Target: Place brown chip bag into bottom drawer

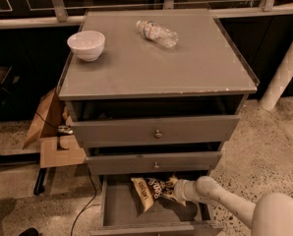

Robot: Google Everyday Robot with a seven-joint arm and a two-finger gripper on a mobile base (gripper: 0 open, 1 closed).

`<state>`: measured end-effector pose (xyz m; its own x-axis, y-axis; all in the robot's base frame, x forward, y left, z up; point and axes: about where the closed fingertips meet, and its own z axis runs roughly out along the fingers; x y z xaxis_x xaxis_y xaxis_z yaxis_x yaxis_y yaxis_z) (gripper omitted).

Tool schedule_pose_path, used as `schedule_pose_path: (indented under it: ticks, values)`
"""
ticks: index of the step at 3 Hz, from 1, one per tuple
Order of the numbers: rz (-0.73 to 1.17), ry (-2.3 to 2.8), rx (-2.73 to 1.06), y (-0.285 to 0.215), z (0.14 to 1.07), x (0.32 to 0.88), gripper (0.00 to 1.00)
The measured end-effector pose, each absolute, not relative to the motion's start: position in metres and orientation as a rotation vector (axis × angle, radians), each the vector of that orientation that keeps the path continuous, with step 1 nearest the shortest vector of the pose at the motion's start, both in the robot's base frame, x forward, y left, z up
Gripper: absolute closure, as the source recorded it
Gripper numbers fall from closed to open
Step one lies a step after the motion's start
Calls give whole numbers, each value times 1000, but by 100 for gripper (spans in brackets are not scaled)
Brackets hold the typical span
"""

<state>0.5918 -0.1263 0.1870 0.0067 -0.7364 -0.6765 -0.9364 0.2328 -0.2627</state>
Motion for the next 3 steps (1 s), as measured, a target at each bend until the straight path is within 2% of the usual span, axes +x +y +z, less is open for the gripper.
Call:
schedule_pose_path:
  ticks: [1,2,3]
  values:
    - [340,1765,-1532,-122,173,607,100]
    - [331,1767,-1526,-125,172,611,82]
    - [331,1767,-1526,-125,172,611,60]
